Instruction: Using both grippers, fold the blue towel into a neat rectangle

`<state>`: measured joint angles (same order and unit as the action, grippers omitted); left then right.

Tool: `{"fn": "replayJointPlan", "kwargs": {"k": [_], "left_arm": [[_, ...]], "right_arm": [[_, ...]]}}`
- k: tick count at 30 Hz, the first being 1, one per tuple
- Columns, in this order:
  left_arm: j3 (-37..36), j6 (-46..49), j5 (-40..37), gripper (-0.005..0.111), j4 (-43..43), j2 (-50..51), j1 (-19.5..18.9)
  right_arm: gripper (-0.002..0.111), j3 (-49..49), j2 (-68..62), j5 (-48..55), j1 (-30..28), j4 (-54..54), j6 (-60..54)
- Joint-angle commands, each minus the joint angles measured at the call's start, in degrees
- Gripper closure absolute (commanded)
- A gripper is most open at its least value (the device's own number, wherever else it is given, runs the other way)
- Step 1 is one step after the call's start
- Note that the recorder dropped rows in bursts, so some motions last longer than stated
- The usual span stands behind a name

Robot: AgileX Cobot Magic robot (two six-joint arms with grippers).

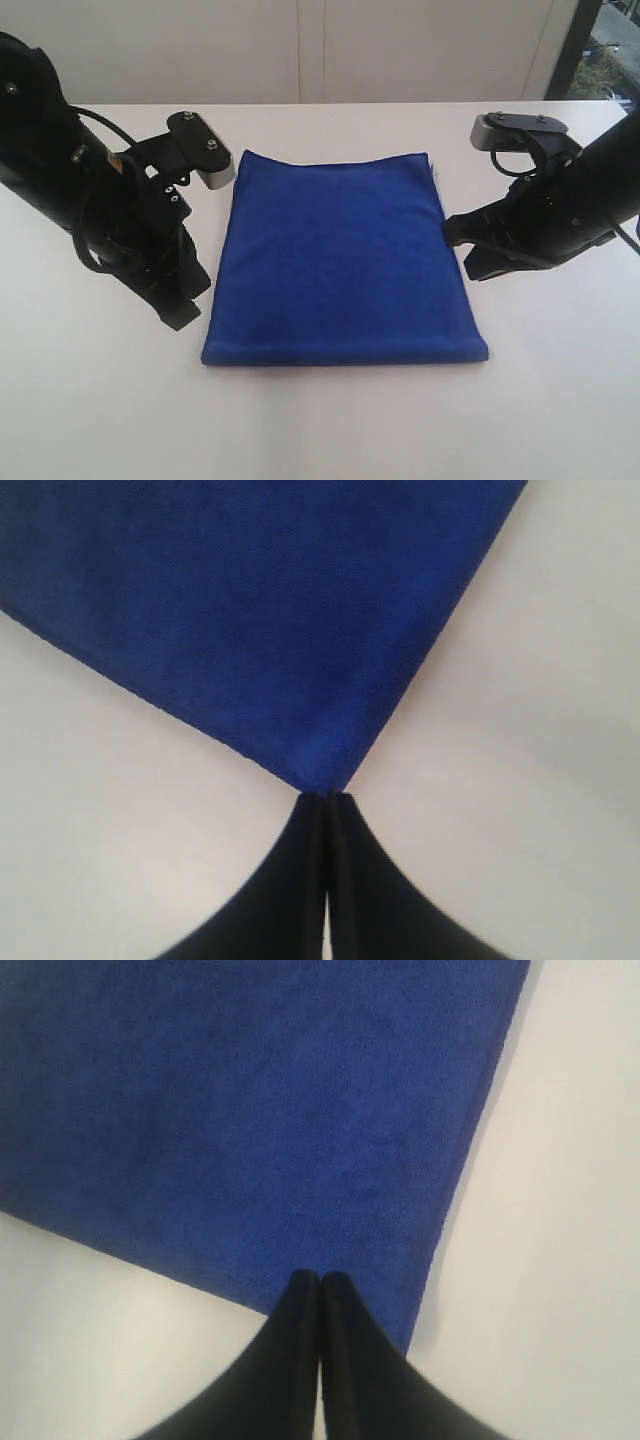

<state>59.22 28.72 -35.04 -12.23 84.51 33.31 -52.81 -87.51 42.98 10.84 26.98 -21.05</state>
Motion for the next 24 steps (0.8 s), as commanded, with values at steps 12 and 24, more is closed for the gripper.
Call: {"fn": "replayJointPlan", "kwargs": {"k": [12,24], "left_arm": [[-0.61,3.41,-5.60,0.107,-0.09,-0.42,0.08],[-0.61,8.95,-6.76,0.107,-0.09,3.13,0.08]], "right_arm": [[0.108,0.29,0.58,0.31,-0.02,0.30,-0.76],[0.108,0.29,0.58,0.41,-0.02,0.30,-0.76]]}}
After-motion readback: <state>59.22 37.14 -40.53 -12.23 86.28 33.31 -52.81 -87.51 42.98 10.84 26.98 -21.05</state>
